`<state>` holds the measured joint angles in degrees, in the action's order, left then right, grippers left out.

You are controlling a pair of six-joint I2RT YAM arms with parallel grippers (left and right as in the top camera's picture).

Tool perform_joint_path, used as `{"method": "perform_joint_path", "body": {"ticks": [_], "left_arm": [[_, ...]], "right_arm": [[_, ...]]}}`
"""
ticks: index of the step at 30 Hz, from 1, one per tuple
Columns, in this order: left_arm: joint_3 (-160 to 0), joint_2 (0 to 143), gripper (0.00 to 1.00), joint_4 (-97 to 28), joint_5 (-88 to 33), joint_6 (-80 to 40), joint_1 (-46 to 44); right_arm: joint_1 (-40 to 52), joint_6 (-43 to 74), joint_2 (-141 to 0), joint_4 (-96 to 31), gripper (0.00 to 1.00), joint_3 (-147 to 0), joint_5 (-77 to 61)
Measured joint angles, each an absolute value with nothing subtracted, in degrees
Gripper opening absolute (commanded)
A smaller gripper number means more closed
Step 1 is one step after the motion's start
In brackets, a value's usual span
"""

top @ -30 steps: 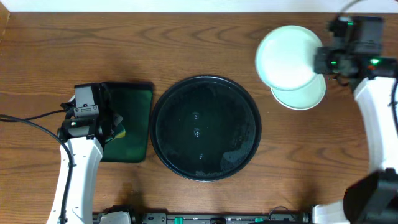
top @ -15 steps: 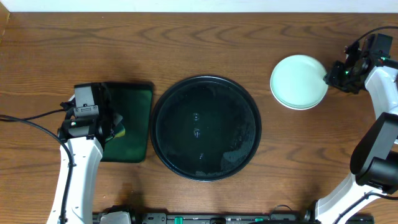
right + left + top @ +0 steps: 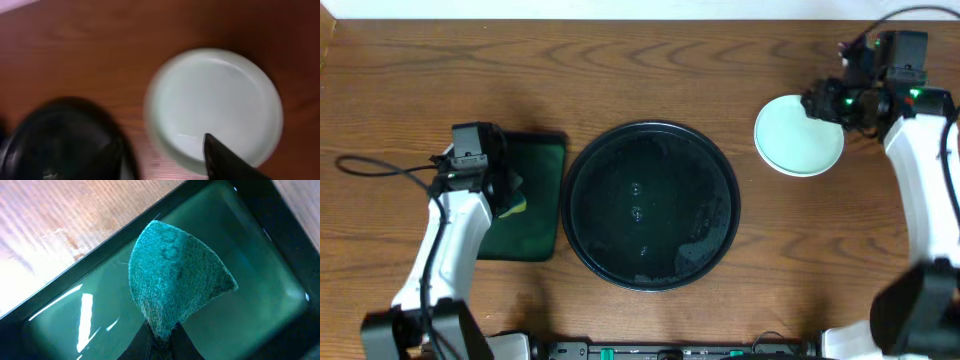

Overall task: Clean dirty plates on tray and stack at the side
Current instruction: 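Release the sponge into the water tray and withdraw both grippers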

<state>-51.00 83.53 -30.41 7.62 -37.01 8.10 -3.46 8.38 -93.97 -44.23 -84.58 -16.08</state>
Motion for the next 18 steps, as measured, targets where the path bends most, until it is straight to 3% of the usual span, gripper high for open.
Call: {"method": "perform_joint_path", "body": {"ticks": [1, 3, 5, 6, 13, 18], "left_arm": [[-51.00, 84.38, 0.08, -29.76, 7.60, -37.01, 8.10], [-51.00, 86.13, 0.26, -29.10, 7.18, -36.71, 8.10], [-51.00, 87.72, 0.69, -28.42, 6.15, -36.29, 8.10], [-51.00, 88.44, 0.78, -28.08, 5.67, -36.40, 8.10], [-51.03, 88.82, 0.79, -28.97, 4.19, -36.14, 8.10], [-51.03, 81.10, 0.79, -33.76, 3.60, -36.14, 8.10]], "right_arm": [[-2.24, 8.54, -92.23, -44.27, 0.57, -84.60, -16.12], [0.34, 8.54, -88.86, -44.40, 0.61, -84.60, -16.19], [2.81, 8.47, -86.28, -44.64, 0.63, -84.60, -16.14], [3.68, 8.47, -85.45, -44.82, 0.64, -84.60, -16.08], [8.60, 8.36, -83.37, -46.44, 0.64, -84.60, -16.08], [9.23, 8.36, -81.12, -49.60, 0.64, -84.60, -16.01]]}}
